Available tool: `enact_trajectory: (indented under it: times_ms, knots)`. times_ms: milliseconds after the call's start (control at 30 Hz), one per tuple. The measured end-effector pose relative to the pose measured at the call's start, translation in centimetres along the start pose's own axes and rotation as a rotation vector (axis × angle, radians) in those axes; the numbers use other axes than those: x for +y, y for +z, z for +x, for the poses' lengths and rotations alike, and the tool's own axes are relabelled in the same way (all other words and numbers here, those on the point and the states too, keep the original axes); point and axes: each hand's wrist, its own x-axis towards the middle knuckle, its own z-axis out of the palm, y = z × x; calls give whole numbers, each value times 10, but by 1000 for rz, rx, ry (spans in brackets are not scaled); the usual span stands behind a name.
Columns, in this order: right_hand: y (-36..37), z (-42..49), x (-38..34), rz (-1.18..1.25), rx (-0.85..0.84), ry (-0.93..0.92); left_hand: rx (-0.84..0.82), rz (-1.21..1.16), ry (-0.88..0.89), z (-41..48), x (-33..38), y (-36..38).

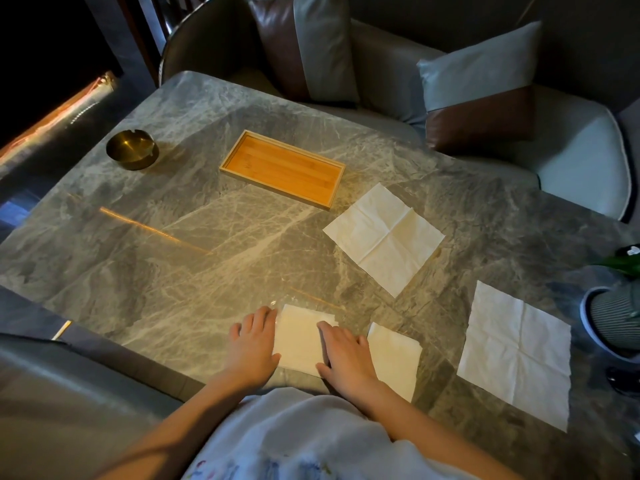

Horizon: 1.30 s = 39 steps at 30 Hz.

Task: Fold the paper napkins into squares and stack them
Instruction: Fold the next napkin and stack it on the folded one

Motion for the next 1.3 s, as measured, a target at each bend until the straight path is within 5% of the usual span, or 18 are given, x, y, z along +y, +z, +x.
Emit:
enact_trajectory:
  times_ms: [267, 400, 567, 667, 833, 933, 1167, 1300]
  knots:
    - [5, 1, 2, 33, -19, 21, -213, -870, -371, 10, 19, -5]
    - [7, -1, 4, 112, -14, 11, -237, -1269, -414, 9, 20, -11]
    - [2, -12, 10, 716, 217, 177, -225, -1457, -374, 9, 30, -27]
    - [-13, -21, 21, 1074, 394, 347, -287, -1439, -317, 12, 39, -35]
    - [-31, -55, 51, 1425, 106, 445, -482, -1584, -296, 14, 70, -37]
    - [-30, -75, 67, 1380, 133, 499, -504, -1466, -224, 15, 93, -35]
    - [-25, -92, 94, 1150, 245, 607, -214, -763, 32, 26, 136, -14]
    - [-17, -97, 96, 1075, 309, 684, -178, -673, 25, 28, 144, 6]
